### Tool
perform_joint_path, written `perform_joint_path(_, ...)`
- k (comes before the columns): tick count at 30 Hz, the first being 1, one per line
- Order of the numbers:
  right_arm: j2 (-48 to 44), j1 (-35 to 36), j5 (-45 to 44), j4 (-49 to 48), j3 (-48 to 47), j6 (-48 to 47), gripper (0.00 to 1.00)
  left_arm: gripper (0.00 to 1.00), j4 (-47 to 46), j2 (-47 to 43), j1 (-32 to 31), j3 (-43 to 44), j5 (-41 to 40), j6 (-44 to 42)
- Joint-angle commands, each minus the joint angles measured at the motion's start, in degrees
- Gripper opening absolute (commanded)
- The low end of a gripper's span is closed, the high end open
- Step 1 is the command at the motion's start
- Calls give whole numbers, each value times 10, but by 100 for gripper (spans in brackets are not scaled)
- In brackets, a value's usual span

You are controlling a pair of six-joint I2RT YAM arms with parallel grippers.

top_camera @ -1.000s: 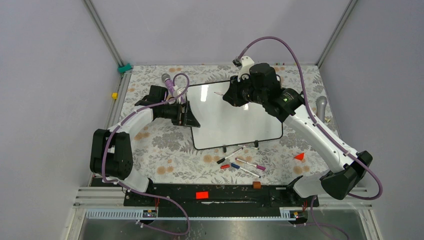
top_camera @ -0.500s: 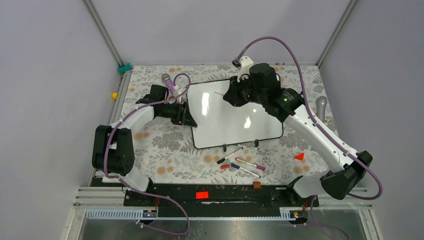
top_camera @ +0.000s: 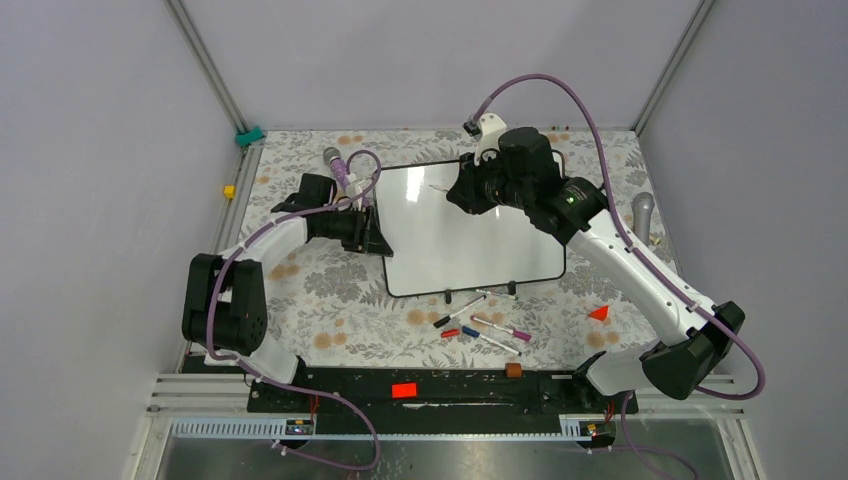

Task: Write a sentence on the whiteboard
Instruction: Hold the whiteboard on the whiteboard stand.

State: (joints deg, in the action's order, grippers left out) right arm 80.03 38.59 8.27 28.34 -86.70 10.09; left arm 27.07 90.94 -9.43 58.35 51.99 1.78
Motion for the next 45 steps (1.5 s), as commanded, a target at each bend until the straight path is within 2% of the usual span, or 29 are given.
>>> perform_joint_path(1,-20,3,6,-18,4,-7,0,41,-74,-46,-3,-31,11,21)
perform_joint_path(4,-24,3,7,-17,8,-6,0,32,-136,-64,-3,-54,24,45)
perform_joint_path(13,-33,3,7,-16,12,-10,0,38,-306,-49,-2,-98,62,145)
perform_joint_path(18,-34,3,10,-17,13,-9,0,39,-398,-48,0,-132,50,191)
perform_joint_path(22,-36,3,13,-17,14,-8,0,39,-414,-31,1,-128,62,198)
perform_joint_path(23,-36,3,14,-17,15,-7,0,35,-417,-28,0,-128,64,201)
perform_joint_path(26,-39,3,14,-17,19,-7,0,15,-435,-22,1,-134,67,211)
perform_joint_path(30,-44,3,12,-16,25,-8,0,0,-451,-16,2,-138,69,221)
perform_joint_path(40,-44,3,10,-16,24,-13,0,0,-416,1,3,-122,81,192)
perform_joint_path(45,-46,3,9,-17,25,-16,0,0,-378,3,7,-114,82,148)
